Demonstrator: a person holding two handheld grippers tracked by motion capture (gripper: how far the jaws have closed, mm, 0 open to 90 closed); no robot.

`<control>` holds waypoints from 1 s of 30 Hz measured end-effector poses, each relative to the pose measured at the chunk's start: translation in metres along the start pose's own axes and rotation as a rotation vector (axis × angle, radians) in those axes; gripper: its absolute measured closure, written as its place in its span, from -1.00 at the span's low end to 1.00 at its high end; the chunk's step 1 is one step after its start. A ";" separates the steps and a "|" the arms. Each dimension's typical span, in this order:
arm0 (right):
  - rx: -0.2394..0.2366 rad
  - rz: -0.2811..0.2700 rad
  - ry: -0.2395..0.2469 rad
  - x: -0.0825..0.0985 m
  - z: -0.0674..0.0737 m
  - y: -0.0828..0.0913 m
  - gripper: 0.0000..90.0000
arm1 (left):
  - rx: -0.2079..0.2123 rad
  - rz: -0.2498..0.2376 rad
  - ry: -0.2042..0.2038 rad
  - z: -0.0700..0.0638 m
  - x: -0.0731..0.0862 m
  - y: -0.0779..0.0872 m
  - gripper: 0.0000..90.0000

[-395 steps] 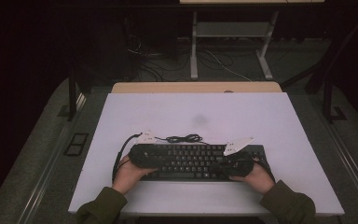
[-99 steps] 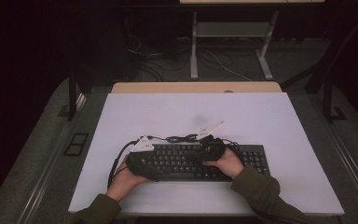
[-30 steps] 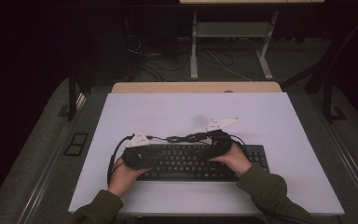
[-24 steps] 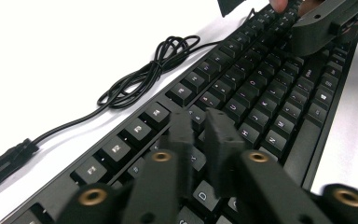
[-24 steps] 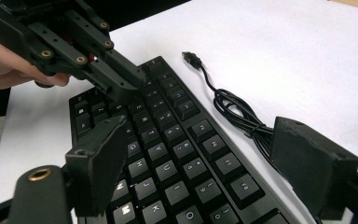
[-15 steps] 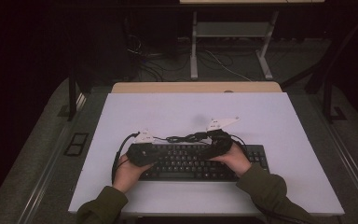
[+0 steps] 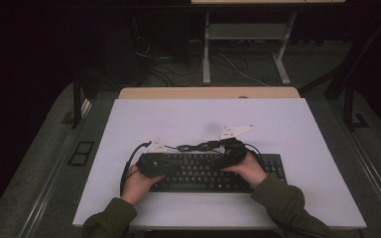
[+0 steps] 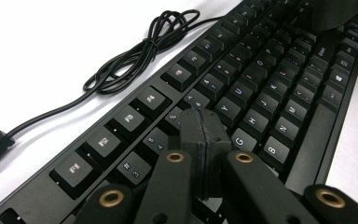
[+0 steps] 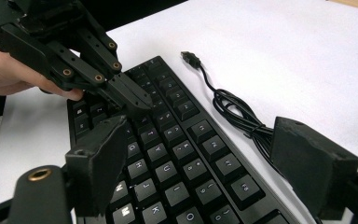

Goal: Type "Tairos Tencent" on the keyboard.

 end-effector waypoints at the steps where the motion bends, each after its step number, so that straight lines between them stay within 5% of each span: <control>1: -0.002 0.001 0.001 0.000 0.001 0.000 -0.58 | 0.000 -0.001 0.004 0.000 0.000 -0.001 0.98; 30: -0.004 -0.002 -0.001 -0.002 0.001 0.000 -0.58 | 0.003 -0.001 0.005 -0.001 0.000 -0.001 0.98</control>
Point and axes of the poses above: each handheld gripper's, and its own axes: y roughly backward along the jaws, x roughly out of its underside, z roughly to its left, the point moved 8 cm from there along -y, roughly forward along the jaws, and after that the axes turned 14 degrees about x, right-handed, at the moved point
